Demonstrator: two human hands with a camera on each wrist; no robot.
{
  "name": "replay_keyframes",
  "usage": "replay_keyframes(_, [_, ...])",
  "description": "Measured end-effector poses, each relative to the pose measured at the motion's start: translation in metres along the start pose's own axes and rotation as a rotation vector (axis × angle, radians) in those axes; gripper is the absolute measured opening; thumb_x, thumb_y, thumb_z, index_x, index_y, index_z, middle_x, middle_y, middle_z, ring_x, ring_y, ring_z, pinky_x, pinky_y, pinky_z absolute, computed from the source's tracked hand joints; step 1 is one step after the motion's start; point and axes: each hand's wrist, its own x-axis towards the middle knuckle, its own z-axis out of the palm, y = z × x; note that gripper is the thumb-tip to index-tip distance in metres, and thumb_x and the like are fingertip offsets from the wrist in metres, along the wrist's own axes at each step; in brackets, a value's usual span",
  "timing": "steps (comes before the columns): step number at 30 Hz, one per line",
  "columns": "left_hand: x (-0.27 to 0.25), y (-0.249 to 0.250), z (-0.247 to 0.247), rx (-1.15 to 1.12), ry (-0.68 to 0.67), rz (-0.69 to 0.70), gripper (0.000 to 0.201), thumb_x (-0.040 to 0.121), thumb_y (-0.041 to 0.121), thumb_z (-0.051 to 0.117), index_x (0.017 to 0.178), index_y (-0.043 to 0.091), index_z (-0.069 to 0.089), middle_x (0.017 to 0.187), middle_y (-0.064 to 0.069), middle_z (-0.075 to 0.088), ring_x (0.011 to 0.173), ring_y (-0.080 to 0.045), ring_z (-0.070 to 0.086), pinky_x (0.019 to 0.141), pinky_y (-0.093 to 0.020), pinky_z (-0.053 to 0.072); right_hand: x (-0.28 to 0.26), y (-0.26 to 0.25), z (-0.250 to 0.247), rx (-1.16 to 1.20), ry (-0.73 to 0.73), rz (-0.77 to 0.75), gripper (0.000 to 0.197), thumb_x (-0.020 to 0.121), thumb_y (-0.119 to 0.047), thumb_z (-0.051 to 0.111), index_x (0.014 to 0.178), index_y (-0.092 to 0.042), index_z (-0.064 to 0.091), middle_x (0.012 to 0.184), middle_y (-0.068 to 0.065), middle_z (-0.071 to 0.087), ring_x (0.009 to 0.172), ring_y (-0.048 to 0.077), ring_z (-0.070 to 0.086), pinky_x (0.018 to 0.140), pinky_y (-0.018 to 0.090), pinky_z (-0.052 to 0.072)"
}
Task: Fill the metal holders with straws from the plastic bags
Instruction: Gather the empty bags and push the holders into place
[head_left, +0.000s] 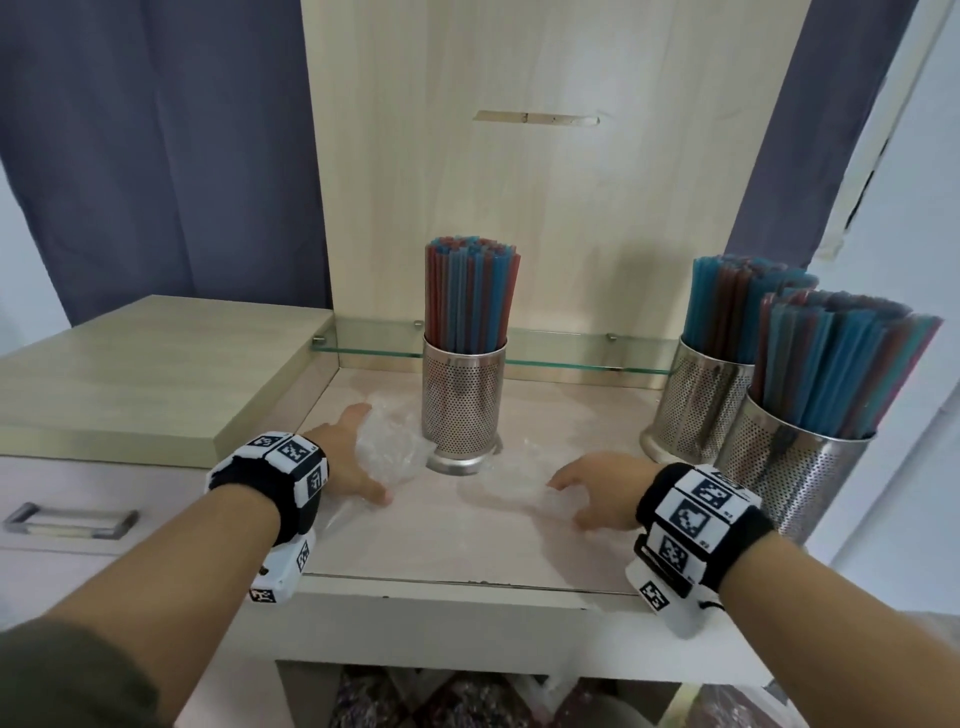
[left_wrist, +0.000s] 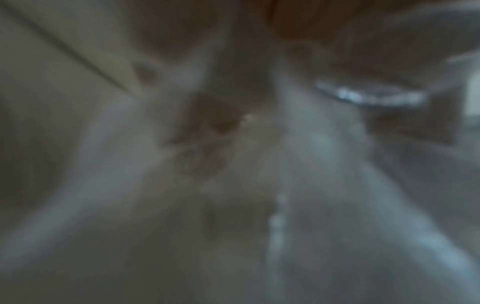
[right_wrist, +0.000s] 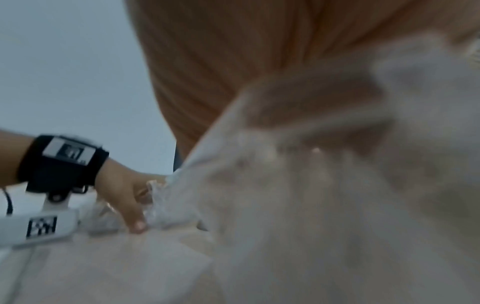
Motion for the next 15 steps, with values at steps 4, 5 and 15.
replay_keyframes(4, [-0.034,0.003,-0.003,0.038,0.012,0.112,0.112,0.064,0.043,0.086,0.147,0.028,0.013,0.115,-0.004,0.061,0.100,-0.023,0.059,0.085,-0.030,0.047,-0.020,-0.006,-0.002,0.217,0.167,-0.004,0.059,0.089,-0.021,0.068,0.143,-0.026,0.044,0.136,0.004,0.057,0.118,0.022,0.057,0.095,0.030,0.046])
replay_keyframes(5, [-0.047,0.005,-0.005,0.049,0.024,0.148,0.109,0.065,0.044,0.084,0.146,0.030,0.014,0.112,-0.001,0.061,0.098,-0.020,0.059,0.084,-0.031,0.048,-0.025,-0.010,-0.003,0.257,0.219,-0.009,0.061,0.090,-0.017,0.065,0.143,-0.028,0.037,0.122,0.005,0.062,0.103,0.021,0.061,0.083,0.030,0.049])
replay_keyframes(15, [-0.124,0.061,0.008,-0.086,0.250,0.484,0.134,0.046,0.064,0.086,0.128,0.071,-0.020,0.127,0.009,0.025,0.115,-0.015,0.038,0.099,-0.032,0.042,-0.036,-0.089,0.007,1.116,0.323,-0.497,0.045,0.084,-0.001,0.055,0.116,-0.024,0.033,0.090,0.003,0.064,0.074,0.020,0.061,0.072,0.042,0.053])
